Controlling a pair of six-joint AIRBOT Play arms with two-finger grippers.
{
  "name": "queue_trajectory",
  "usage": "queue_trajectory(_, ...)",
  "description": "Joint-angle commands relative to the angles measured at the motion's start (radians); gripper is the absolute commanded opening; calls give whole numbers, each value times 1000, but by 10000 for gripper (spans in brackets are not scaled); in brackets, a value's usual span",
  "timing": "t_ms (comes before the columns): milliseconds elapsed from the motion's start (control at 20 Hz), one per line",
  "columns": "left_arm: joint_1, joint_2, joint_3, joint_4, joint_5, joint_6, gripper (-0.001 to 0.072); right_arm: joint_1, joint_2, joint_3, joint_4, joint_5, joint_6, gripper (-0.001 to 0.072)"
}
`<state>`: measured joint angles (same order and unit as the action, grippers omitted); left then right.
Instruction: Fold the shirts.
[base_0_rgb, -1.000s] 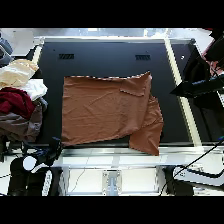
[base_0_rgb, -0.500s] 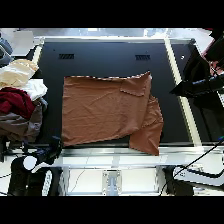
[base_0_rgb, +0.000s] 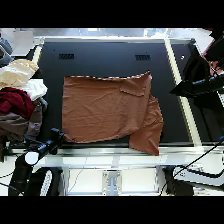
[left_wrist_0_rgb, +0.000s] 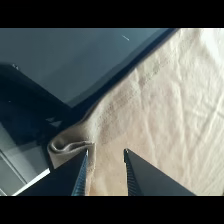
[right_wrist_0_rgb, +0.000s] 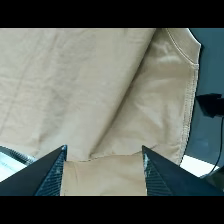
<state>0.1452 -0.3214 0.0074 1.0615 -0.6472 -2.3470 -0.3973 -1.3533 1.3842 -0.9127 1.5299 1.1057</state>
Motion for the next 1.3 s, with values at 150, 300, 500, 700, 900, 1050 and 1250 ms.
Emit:
queue_trajectory(150, 0, 33, 0, -68, -58, 36, 271, -1, 1, 0, 0, 4, 0, 512)
queue_trajectory(300, 0, 116, 10, -57, -171, 33, 272, -1, 1, 0, 0, 8, 0, 512)
queue_trajectory(500, 0, 191, 10, 85, -346, -82, 271, -1, 1, 0, 0, 8, 0, 512)
queue_trajectory(700, 0, 196, 10, 123, -372, -120, 271, -1, 1, 0, 1, 8, 1, 512)
queue_trajectory(900, 0, 194, 10, 211, -372, -198, 270, -1, 1, 0, 1, 7, 0, 512)
queue_trajectory(1050, 0, 168, 10, 213, -366, -208, 259, -1, 1, 0, 2, -1, 0, 512)
queue_trajectory(1250, 0, 95, 10, 167, -227, -192, 254, -1, 1, 0, 18, -2, 1, 512)
